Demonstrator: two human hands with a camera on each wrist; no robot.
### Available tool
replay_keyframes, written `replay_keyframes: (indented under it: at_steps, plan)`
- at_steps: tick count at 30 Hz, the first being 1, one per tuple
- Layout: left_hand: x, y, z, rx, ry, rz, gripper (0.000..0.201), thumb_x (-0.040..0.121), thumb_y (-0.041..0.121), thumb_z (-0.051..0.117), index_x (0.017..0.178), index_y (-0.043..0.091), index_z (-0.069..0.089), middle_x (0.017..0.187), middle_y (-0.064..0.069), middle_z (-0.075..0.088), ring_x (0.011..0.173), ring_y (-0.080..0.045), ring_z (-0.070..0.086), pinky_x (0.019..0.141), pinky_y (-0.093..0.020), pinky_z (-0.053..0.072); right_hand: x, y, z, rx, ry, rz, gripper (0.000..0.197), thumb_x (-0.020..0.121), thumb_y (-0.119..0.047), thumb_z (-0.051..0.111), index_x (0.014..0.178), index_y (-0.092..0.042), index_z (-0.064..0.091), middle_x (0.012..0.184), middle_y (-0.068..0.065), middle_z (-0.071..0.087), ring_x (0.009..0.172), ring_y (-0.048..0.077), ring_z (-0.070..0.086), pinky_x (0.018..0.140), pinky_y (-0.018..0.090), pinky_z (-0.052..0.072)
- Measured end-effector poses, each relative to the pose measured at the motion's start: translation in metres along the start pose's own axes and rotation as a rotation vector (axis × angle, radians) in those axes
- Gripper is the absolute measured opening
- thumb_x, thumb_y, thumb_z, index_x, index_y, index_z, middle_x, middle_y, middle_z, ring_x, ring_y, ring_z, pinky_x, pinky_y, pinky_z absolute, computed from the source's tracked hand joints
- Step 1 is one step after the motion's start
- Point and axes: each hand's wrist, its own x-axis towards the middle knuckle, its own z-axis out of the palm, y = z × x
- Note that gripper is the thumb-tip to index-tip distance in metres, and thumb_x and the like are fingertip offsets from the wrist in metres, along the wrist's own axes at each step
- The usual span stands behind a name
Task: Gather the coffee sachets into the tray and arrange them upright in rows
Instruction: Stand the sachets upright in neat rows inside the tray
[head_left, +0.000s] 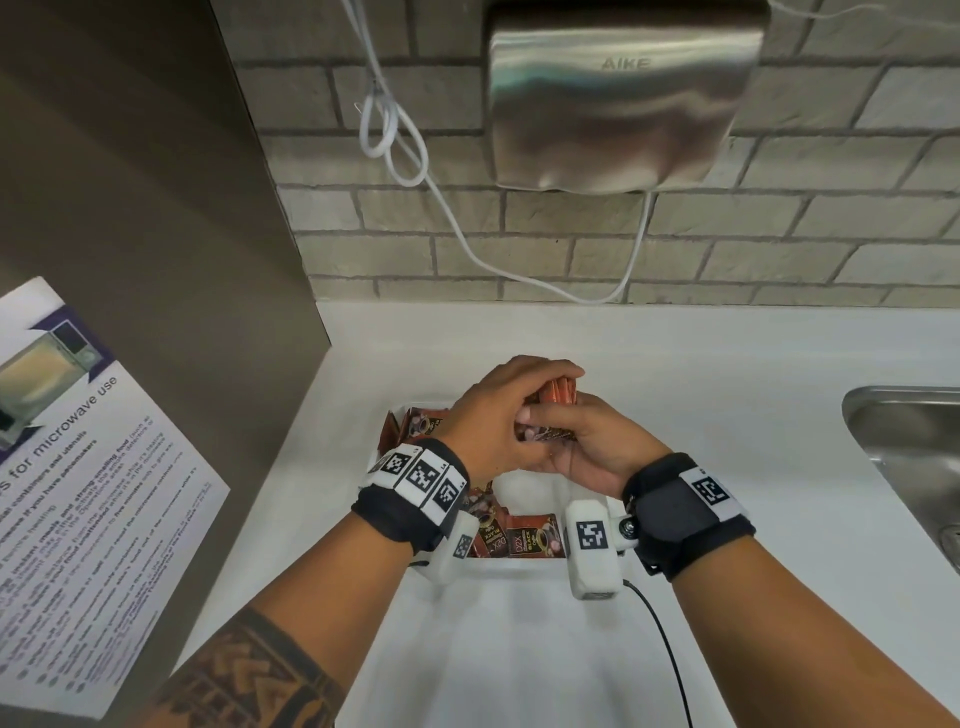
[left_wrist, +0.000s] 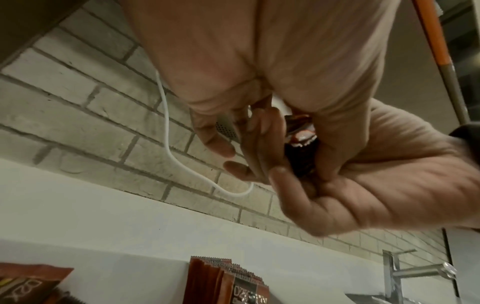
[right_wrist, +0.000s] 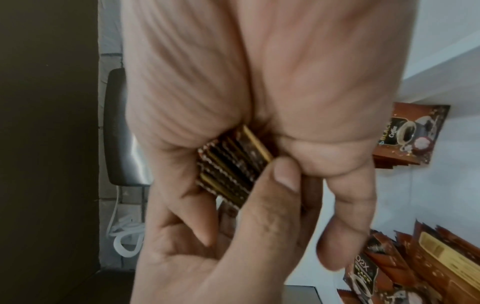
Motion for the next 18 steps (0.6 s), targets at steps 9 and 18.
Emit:
replay_keyframes:
  at_steps: [9,18]
  plan:
    - [0.002,-0.009,-0.003,-0.003,-0.058,0.005,0.064,0.072,0.007,0.081,0.13,0.025,0.064,0.127,0.006,0.052,0.119,-0.012,0.054,0.101,-0.029,0.047,0.004,0.004,0.0,-0.003,0.011,0.038,0.017,0.094,0.002,0.049,0.1,-0.008,0.061,0.087,0.009,0.068,0.084,0.02,0.068,0.076,0.039,0.057]
    - [0.004,-0.022,-0.009,0.108,-0.013,-0.107,0.088,0.07,0.022,0.09,0.146,0.034,0.047,0.137,0.006,0.045,0.123,-0.009,0.045,0.106,-0.032,0.044,0.009,0.0,-0.006,-0.356,0.304,-0.049,0.018,0.087,-0.016,0.074,0.103,-0.006,0.074,0.101,0.014,0.076,0.102,0.037,0.069,0.092,0.051,0.054]
